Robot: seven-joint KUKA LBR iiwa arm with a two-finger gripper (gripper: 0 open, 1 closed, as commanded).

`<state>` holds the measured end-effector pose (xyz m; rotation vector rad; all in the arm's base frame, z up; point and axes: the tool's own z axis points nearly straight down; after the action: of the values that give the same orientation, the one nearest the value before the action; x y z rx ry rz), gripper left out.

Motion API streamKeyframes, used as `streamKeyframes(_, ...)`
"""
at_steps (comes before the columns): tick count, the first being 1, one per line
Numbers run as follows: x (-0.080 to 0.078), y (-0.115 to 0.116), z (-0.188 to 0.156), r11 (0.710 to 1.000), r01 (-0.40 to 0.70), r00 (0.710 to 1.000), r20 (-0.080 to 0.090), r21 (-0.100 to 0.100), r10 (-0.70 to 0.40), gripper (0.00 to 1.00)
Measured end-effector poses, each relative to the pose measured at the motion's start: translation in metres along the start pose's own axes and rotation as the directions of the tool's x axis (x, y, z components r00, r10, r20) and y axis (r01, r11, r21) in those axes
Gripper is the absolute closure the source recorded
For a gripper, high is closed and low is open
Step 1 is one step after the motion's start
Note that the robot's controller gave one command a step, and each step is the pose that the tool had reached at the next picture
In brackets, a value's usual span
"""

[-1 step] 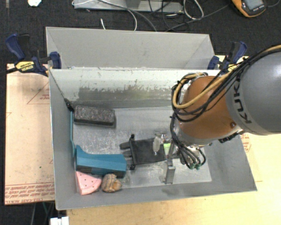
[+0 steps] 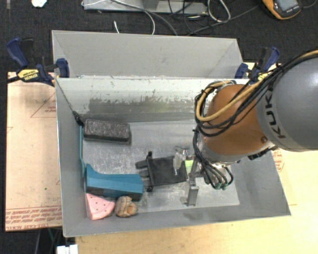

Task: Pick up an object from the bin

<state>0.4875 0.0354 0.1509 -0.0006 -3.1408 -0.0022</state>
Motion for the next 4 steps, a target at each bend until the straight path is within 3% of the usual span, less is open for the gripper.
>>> streamKeyframes(1, -0.059, 0.026, 0.059, 0.981, -0.196, 0.981, 0.008, -0.003, 0.196, 0.00)
streamKeyframes(2, -0.067, 0.035, 0.081, 0.985, -0.172, 0.985, 0.003, -0.001, 0.172, 0.00)
streamKeyframes(4, -0.068, 0.035, 0.081, 0.984, -0.179, 0.984, 0.004, -0.002, 0.179, 0.00)
